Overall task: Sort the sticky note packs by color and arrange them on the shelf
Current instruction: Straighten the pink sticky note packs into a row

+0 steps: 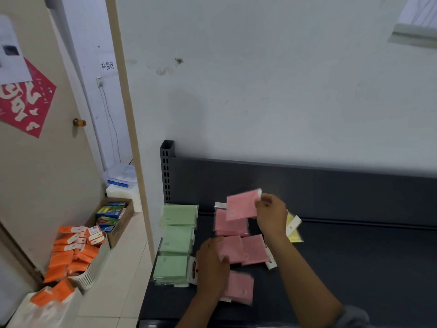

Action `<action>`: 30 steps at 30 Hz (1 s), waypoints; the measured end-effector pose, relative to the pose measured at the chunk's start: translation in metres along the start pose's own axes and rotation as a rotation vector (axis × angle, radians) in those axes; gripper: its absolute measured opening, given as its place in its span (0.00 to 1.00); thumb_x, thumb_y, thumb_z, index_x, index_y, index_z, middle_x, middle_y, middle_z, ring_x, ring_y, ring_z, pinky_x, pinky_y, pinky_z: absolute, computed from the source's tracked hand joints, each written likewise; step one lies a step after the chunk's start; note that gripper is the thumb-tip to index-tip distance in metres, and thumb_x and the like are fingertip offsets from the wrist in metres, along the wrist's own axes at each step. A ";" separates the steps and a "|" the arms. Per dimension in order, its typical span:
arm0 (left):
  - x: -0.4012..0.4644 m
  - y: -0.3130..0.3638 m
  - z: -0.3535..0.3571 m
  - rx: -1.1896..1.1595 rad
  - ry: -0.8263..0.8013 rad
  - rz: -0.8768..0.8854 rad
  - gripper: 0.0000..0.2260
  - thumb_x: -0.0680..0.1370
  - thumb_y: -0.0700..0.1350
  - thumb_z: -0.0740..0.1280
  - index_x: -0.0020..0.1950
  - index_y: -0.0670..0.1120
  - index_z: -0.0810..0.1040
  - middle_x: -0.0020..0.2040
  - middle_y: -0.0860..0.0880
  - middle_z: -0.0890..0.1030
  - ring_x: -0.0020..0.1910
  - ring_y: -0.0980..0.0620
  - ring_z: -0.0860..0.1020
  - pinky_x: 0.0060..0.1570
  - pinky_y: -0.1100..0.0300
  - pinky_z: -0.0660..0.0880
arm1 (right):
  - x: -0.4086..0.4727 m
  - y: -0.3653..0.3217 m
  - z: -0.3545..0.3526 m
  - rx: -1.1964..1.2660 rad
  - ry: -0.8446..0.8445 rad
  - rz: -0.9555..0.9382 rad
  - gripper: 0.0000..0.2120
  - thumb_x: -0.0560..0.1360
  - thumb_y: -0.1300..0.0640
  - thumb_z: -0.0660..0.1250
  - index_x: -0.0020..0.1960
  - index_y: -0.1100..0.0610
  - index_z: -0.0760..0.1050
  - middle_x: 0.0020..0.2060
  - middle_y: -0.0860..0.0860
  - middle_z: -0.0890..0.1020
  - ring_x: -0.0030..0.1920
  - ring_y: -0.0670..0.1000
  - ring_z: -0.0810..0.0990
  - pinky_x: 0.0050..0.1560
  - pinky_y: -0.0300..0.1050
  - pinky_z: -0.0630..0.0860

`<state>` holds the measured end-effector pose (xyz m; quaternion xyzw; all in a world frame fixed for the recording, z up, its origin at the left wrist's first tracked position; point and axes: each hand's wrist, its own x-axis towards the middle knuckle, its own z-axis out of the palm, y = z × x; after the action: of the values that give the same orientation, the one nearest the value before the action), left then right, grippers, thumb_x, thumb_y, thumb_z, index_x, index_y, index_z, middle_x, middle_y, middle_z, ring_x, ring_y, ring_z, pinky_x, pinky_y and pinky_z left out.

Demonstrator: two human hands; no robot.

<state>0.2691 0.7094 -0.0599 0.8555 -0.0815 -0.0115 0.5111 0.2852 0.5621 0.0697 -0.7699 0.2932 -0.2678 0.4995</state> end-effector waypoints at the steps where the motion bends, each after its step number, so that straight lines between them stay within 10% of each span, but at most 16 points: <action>1: 0.000 0.000 0.000 -0.010 0.001 0.003 0.22 0.75 0.35 0.70 0.67 0.50 0.75 0.65 0.52 0.72 0.66 0.51 0.70 0.65 0.62 0.64 | 0.003 0.006 0.010 -0.024 -0.035 0.020 0.07 0.78 0.63 0.64 0.53 0.58 0.80 0.41 0.50 0.82 0.42 0.50 0.79 0.43 0.44 0.74; 13: 0.007 0.016 -0.012 -0.088 -0.040 -0.047 0.24 0.71 0.33 0.68 0.58 0.58 0.70 0.54 0.53 0.75 0.56 0.50 0.77 0.55 0.58 0.75 | -0.005 0.050 0.023 -0.367 -0.279 -0.240 0.14 0.75 0.72 0.59 0.51 0.60 0.80 0.44 0.52 0.82 0.42 0.51 0.77 0.39 0.41 0.67; 18: 0.017 0.001 -0.009 -0.113 -0.019 -0.101 0.28 0.69 0.37 0.66 0.69 0.53 0.72 0.61 0.48 0.78 0.58 0.50 0.78 0.60 0.48 0.78 | -0.014 0.066 -0.016 -0.855 -0.532 -0.425 0.08 0.74 0.63 0.65 0.52 0.57 0.76 0.48 0.54 0.81 0.51 0.57 0.79 0.44 0.46 0.72; 24: 0.020 0.006 -0.006 -0.069 0.047 -0.098 0.41 0.69 0.38 0.66 0.80 0.52 0.56 0.74 0.48 0.68 0.73 0.45 0.66 0.73 0.44 0.66 | -0.014 0.087 -0.035 -0.897 -0.767 -0.410 0.29 0.66 0.50 0.76 0.65 0.50 0.72 0.59 0.50 0.78 0.59 0.53 0.75 0.57 0.45 0.73; 30: 0.033 0.017 -0.007 -0.034 0.001 -0.181 0.42 0.70 0.39 0.66 0.82 0.50 0.52 0.71 0.45 0.72 0.70 0.43 0.68 0.71 0.44 0.67 | -0.019 0.092 -0.032 -0.945 -0.596 -0.687 0.10 0.75 0.56 0.63 0.56 0.50 0.75 0.52 0.49 0.81 0.51 0.52 0.79 0.53 0.44 0.65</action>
<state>0.3004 0.7022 -0.0396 0.8505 -0.0037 -0.0587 0.5227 0.2330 0.5261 -0.0063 -0.9975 -0.0345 -0.0296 0.0534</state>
